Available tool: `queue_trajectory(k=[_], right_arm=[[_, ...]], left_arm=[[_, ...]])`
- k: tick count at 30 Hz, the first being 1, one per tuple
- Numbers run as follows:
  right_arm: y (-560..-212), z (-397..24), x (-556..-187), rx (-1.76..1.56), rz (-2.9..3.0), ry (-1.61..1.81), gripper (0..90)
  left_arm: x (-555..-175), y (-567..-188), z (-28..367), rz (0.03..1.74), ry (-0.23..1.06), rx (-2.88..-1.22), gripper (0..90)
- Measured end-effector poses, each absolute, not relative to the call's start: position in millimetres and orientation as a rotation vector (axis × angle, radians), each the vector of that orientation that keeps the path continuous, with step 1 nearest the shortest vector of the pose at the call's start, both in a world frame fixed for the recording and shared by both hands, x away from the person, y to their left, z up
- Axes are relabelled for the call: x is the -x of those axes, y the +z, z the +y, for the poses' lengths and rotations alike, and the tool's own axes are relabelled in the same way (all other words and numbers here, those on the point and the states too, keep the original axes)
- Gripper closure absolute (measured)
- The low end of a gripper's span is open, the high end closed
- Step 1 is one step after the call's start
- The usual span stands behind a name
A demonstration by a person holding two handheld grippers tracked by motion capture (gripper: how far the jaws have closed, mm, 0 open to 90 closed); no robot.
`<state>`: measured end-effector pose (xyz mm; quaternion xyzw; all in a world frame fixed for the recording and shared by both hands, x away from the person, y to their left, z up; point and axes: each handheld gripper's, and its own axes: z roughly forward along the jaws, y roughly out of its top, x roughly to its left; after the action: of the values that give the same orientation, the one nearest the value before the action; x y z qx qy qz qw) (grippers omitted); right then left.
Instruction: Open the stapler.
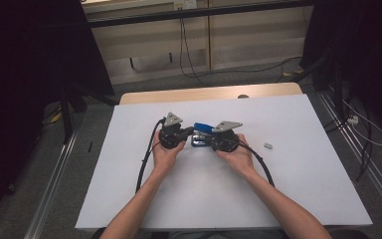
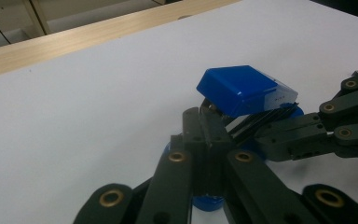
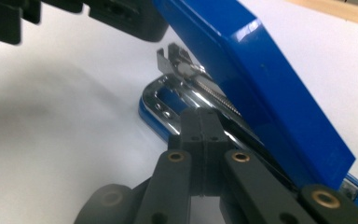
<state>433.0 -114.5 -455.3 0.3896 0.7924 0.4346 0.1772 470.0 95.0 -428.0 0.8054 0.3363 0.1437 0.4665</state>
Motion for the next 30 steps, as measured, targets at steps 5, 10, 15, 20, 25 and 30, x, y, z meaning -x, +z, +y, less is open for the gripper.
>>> queue_trajectory(k=[5,10,15,20,25,30], right_arm=[[-451,-113,-432,-1.068,2.219,1.251,90.0],[-447,-109,-431,-1.051,2.177,1.26,90.0],[-445,-104,-433,-1.044,2.152,1.268,90.0],[-443,-98,-435,-1.032,2.121,1.275,90.0],[-443,-95,-437,-1.038,2.11,1.261,90.0],[-445,-93,-436,-1.042,2.082,1.256,90.0]], left_arm=[[-470,-427,95,0.825,0.35,-1.971,90.0],[-468,-421,91,0.825,0.361,-1.961,90.0],[-468,-419,90,0.82,0.355,-1.946,90.0],[-469,-417,89,0.817,0.358,-1.947,90.0],[-470,-417,89,0.807,0.351,-1.941,90.0],[-474,-421,93,0.818,0.312,-1.945,90.0]])
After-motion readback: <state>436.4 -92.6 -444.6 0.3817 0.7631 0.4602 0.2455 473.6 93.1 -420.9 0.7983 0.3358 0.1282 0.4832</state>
